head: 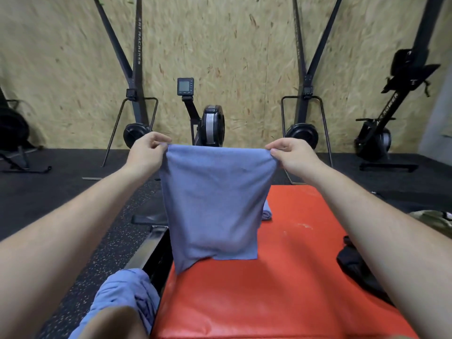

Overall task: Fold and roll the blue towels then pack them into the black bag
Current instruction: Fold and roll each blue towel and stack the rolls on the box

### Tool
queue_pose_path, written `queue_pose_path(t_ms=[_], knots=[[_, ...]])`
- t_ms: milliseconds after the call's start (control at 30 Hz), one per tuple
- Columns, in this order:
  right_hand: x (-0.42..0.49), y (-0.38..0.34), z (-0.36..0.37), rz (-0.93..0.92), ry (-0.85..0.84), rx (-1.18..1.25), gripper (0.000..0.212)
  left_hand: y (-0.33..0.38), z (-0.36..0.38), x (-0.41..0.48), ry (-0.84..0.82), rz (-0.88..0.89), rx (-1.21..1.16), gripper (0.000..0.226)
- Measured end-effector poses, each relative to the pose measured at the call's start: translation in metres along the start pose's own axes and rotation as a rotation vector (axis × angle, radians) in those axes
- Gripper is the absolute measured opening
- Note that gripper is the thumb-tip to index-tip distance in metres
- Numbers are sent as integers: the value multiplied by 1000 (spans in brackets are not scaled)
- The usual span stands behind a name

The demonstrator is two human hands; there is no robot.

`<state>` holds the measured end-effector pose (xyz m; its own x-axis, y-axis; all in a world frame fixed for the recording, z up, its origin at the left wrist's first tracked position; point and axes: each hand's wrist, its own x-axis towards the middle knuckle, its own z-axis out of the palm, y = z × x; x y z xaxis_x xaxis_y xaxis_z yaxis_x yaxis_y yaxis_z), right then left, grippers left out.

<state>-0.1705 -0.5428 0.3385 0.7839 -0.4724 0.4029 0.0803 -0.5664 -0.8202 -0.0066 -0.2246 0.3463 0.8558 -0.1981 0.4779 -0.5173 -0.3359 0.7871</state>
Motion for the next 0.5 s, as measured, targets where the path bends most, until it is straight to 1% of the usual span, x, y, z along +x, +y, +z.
queue_pose_path(t_ms=[67, 100, 167, 200, 267, 333, 367, 433, 500], knots=[[-7, -1, -3, -34, -1, -133, 14, -1, -2, -14, -41, 106, 217, 19], [-11, -4, -5, -31, -1, -137, 13, -1, -3, -21, -63, 114, 255, 20], [-22, -9, -10, 2, -15, -33, 14, -1, -5, -30, -53, 65, 223, 17], [-28, -13, -13, 30, -32, 46, 14, 0, -6, -34, -28, 13, 151, 16], [-37, -22, -22, 94, -82, 175, 15, 10, -13, -41, -15, -117, -121, 14], [-46, -33, -35, 125, -120, 278, 17, 25, -26, -52, -104, -227, -439, 12], [-50, -41, -42, 118, -132, 337, 18, 32, -34, -57, -154, -232, -544, 15], [-58, -56, -58, 95, -180, 429, 21, 44, -46, -64, -228, -173, -613, 22], [-63, -66, -69, 85, -252, 458, 26, 51, -49, -64, -256, -118, -534, 32]])
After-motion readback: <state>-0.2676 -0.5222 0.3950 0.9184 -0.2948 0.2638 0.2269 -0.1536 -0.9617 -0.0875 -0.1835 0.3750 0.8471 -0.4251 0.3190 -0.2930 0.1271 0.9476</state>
